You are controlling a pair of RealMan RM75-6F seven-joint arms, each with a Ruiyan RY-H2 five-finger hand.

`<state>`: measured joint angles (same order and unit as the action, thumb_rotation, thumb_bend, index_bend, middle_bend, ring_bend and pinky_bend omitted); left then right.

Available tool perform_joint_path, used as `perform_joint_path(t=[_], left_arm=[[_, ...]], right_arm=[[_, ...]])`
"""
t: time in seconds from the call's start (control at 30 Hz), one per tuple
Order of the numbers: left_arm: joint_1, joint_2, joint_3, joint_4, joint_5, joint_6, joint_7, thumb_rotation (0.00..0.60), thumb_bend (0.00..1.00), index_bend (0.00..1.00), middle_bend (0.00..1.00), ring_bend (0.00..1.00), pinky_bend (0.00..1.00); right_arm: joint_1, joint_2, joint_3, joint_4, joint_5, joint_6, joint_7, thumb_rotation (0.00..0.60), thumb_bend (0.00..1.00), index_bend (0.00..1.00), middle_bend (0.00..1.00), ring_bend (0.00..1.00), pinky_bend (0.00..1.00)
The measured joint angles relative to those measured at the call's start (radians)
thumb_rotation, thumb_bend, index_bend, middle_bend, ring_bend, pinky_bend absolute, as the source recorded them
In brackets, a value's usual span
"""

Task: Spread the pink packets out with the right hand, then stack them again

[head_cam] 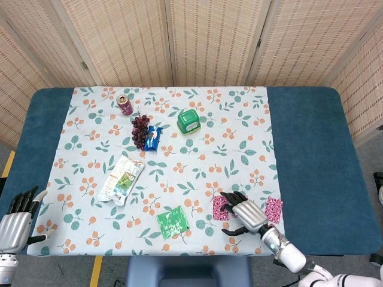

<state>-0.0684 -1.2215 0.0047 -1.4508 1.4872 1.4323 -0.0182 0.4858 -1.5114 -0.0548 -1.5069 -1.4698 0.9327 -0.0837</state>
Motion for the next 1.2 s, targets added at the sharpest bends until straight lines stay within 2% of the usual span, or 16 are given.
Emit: perform_joint_path(t=[0.17,0.37,0.57,0.63,0.83,1.2], left_arm=[[-0.002,0.0,-0.002,0.0,0.006,0.004,-0.003,0.6,0.17,0.14,0.0,0.03,0.0],[-0.004,-0.003,0.0,-0.003,0.011,0.003,-0.003,0.6,0.17,0.14,0.0,0.03,0.0],[-0.006,-0.004,0.0,-0.005,0.017,0.004,-0.001,0.6,0.17,0.14,0.0,0.03,0.0],[-0.007,-0.003,0.001,-0.007,0.02,0.005,0.0,0.6,0.17,0.14,0.0,0.03,0.0],[-0.008,0.0,0.003,-0.014,0.027,0.008,0.004,0.6,0.17,0.14,0.0,0.03,0.0],[-0.007,0.002,0.008,-0.015,0.031,0.007,0.002,0.6,0.17,0.14,0.0,0.03,0.0]], right_arm=[[-0.029,0.035,0.003,-0.022,-0.002,0.069,-0.005,0.323,0.31,0.28,0.0,0.0,0.0],[-0.098,0.111,0.005,-0.078,0.038,0.164,-0.045,0.334,0.31,0.25,0.0,0.0,0.0],[-0.156,0.158,-0.002,-0.108,0.115,0.198,-0.072,0.433,0.31,0.18,0.0,0.0,0.0],[-0.169,0.166,-0.004,-0.115,0.145,0.198,-0.082,0.446,0.31,0.17,0.0,0.0,0.0],[-0.193,0.18,-0.006,-0.137,0.229,0.176,-0.106,0.449,0.31,0.15,0.0,0.0,0.0],[-0.201,0.182,-0.002,-0.154,0.315,0.143,-0.189,0.449,0.31,0.15,0.0,0.0,0.0]])
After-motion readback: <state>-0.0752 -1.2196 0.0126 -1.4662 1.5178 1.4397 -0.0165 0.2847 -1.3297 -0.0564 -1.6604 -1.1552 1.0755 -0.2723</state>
